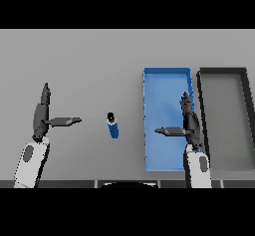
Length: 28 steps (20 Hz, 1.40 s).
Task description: Pick up the blue pipe and place it into the blue bin.
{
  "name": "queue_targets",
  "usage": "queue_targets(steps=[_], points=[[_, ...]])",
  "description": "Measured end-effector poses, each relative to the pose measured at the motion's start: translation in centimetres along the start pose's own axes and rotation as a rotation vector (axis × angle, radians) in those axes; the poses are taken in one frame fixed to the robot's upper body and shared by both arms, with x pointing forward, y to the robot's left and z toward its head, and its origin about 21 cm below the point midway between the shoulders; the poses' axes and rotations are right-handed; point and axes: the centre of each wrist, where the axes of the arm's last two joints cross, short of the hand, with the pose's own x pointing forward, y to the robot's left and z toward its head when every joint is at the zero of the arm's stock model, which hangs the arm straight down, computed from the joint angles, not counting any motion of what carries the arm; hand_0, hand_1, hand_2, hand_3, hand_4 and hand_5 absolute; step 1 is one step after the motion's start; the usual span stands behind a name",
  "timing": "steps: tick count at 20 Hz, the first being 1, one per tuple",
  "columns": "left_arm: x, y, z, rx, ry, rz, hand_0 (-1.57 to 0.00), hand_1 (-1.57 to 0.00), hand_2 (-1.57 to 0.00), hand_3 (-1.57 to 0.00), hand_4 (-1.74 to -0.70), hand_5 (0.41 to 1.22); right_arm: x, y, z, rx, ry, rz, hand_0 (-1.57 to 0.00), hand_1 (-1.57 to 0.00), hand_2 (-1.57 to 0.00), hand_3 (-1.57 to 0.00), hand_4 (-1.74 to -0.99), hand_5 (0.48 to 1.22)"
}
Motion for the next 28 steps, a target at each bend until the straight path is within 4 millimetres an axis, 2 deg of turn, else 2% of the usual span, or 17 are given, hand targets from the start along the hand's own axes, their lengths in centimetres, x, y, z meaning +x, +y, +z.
queue_targets(steps=[6,7,9,12,14,17,19,23,28], points=[[0.5,-0.7,-1.0,-0.001,0.000,0.001,0.00,0.00,0.00,0.00,-0.97,0.593,0.4,-0.6,-1.0,-0.001,0.010,0.001,0.00,0.00,0.00,0.00,-1.205,0.629],[-0.4,0.7,-0.2,-0.110,-0.035,-0.074,0.00,0.00,0.00,0.00,-0.96,0.592,0.7,-2.0,-0.1,0.033,-0.087,0.141,0.00,0.00,0.00,0.00,-1.201,0.628],[-1.0,2.8,0.2,-0.217,-0.058,-0.148,0.00,0.00,0.00,0.00,-0.96,0.590,1.1,-2.6,1.0,0.078,-0.143,0.267,0.00,0.00,0.00,0.00,-1.197,0.626],[-1.1,3.5,0.1,-0.283,-0.066,-0.167,0.00,0.00,0.00,0.00,-0.96,0.594,1.6,-2.6,1.5,0.100,-0.137,0.302,0.00,0.00,0.00,0.00,-1.206,0.625],[-0.8,3.0,0.4,-0.334,-0.088,-0.143,0.00,0.00,0.00,0.00,-0.97,0.594,1.4,-2.3,1.5,0.105,-0.121,0.306,0.00,0.00,0.00,0.00,-1.197,0.621],[-0.3,3.6,1.3,-0.441,-0.093,-0.153,0.00,0.00,0.00,0.00,-1.01,0.561,1.7,-2.6,1.5,0.104,-0.123,0.325,0.00,0.00,0.00,0.00,-1.180,0.617],[-0.1,2.9,2.1,-0.531,-0.082,-0.172,0.00,0.00,0.00,0.00,-1.05,0.535,1.7,-2.6,1.2,0.107,-0.126,0.315,0.00,0.00,0.00,0.00,-1.176,0.615],[-0.4,-0.4,3.9,-0.691,-0.043,-0.164,0.00,0.00,0.00,0.00,-1.13,0.485,1.7,-2.3,1.4,0.115,-0.133,0.332,0.00,0.00,0.00,0.00,-1.174,0.618],[-0.7,-3.8,4.6,-0.775,-0.024,-0.183,0.00,0.00,0.00,0.00,-1.14,0.452,1.7,-2.6,2.1,0.109,-0.132,0.306,0.00,0.00,0.00,0.00,-1.205,0.618]])
